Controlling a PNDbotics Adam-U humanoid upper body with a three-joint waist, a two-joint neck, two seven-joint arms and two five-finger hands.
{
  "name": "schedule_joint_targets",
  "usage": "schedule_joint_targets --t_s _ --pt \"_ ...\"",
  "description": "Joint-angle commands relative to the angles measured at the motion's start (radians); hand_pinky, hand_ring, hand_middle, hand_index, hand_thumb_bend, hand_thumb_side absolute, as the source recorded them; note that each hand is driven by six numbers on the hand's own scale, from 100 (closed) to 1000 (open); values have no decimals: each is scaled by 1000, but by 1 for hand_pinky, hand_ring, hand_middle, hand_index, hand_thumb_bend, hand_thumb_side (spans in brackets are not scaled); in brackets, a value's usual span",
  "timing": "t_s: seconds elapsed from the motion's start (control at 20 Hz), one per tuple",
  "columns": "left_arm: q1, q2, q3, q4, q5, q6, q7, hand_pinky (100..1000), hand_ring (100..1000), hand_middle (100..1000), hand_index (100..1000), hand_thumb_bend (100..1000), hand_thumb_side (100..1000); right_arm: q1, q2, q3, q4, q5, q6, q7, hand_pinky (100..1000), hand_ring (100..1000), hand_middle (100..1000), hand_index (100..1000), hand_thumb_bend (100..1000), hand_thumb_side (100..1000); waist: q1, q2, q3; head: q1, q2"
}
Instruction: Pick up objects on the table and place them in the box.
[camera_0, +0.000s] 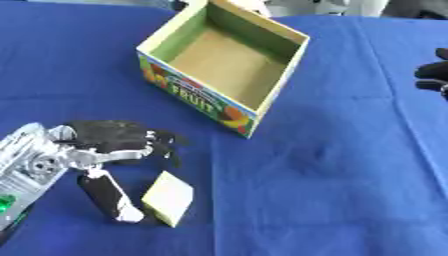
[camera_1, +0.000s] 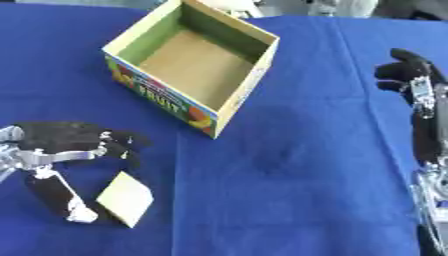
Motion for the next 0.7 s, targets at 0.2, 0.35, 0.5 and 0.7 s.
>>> schedule_joint_targets --t_s 0.2,0.35,0.5,0.7 --pt "-15 14 -2 -32 48 -23 -30 743 811 978 835 457 386 -4 -11 -8 -21 1 5 1 713 726 643 850 100 1000 5 -16 -3 -1 -16" --pt "-13 14 -2 -28 62 -18 -49 727 795 933 786 434 386 -4 -10 -8 -21 2 8 0 713 726 642 850 100 1000 5 -15 -3 -2 -16" --pt "-12 11 -4 -18 63 -10 -58 690 758 880 721 390 369 -4 -9 -9 -21 3 8 0 713 726 642 850 100 1000 5 -15 -3 -1 -16" --pt "-8 5 -15 15 51 -4 -75 673 741 873 721 359 355 -3 -7 -10 -21 2 7 -2 713 726 642 850 100 1000 3 -15 -5 1 -18"
